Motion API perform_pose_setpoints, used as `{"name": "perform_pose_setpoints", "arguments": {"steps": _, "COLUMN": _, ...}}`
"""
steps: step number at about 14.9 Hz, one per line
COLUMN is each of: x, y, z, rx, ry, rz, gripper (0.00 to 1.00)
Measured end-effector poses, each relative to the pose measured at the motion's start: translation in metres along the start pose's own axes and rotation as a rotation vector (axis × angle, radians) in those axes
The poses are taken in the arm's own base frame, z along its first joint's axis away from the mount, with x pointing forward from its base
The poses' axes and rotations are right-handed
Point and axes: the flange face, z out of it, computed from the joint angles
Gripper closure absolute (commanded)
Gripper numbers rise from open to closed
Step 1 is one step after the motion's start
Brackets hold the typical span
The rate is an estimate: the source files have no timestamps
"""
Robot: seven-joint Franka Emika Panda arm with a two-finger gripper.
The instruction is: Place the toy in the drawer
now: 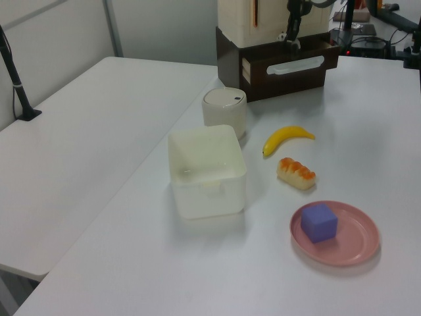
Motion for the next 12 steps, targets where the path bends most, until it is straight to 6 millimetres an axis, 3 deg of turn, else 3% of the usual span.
{"name": "perform_pose_setpoints", "arguments": {"steps": 2, "x": -0.004, "y": 0.006, "z": 0.003, "rx": -0.004, "ry": -0.002, "rz": -0.009, "gripper": 0.00}}
{"name": "perform_pose_setpoints", "arguments": {"steps": 8, "x": -0.009, "y": 0.012, "z": 0.004, "rx": -0.005, "ry": -0.004, "rz": -0.013, "gripper": 0.00}}
{"name": "perform_pose_setpoints", "arguments": {"steps": 12, "x": 0.009, "y": -0.011, "z": 0.000, "rx": 0.017, "ry": 0.019, "rz": -0.005, "gripper": 0.00}}
